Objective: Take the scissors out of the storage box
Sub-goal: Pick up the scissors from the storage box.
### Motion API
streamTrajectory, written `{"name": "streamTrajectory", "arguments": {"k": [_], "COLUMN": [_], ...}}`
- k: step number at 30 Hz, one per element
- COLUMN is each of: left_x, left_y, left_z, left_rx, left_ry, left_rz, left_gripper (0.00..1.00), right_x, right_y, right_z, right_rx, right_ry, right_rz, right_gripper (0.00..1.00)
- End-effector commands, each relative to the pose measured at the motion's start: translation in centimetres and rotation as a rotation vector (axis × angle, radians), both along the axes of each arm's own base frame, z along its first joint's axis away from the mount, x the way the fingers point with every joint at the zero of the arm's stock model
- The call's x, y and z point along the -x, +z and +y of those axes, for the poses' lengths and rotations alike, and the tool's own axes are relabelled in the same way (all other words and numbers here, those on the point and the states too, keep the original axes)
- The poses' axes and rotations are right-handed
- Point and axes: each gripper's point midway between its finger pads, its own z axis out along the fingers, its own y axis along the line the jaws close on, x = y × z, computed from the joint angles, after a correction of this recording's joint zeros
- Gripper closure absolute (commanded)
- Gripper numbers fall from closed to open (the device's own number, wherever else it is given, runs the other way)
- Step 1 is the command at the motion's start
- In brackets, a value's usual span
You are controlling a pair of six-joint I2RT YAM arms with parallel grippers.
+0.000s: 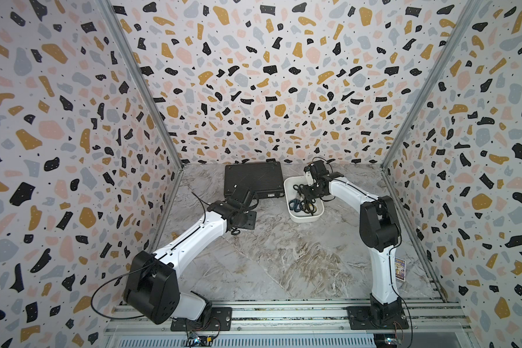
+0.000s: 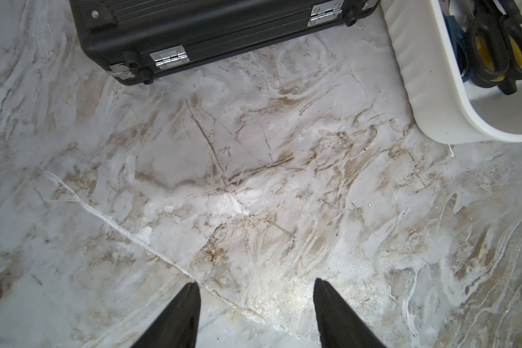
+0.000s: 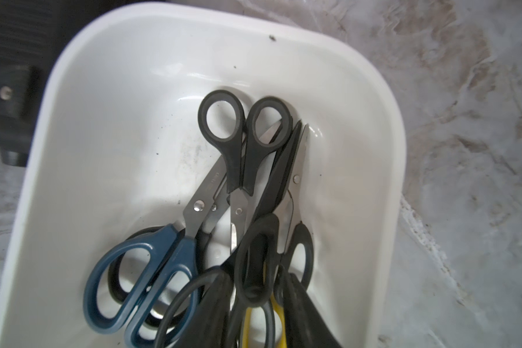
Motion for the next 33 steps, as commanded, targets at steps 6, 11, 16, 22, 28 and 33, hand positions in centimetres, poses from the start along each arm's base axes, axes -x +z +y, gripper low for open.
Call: {"name": "streamTrajectory", "arguments": {"k": [6, 11, 16, 22, 28, 33], "left_x": [-0.5, -0.6, -0.6, -0.5, -0.6, -0.6], "left_y": [0.1, 0.5, 0.9, 1.2, 1.6, 1.6], "left_z": [-0.4, -0.3, -0.3, -0.2, -0.1, -0.1], "left_rx": [0.015, 0.013, 0.016, 0.022, 0.022, 0.024], "left_ry": [0.003, 0.008, 0.007, 0.011, 0.016, 0.018], "left_rz": [-0.015, -0.031, -0.040, -0.050, -0.064, -0.067], "left_gripper": [0.36, 0.36, 0.36, 0.36, 0.36, 0.36], "right_x": [-0.2, 0.2, 0.3, 0.7, 1.1, 0.9], "right_y": [-1.2, -1.9, -1.9, -3.0, -3.7, -2.2], "right_z": [0.8, 0.5, 0.8, 0.8, 0.7, 0.9], "right_rx": [-0.014, 0.002, -0.014, -0.022, -0.022, -0.045], "right_ry": [-0.011, -0.019, -0.022, -0.037, -0.048, -0.050], "right_rz": [0.006, 0.019, 0.037, 0.065, 0.081, 0.054], "right_gripper": [0.73, 0.80, 0.79, 0.74, 0.85, 0.93]}}
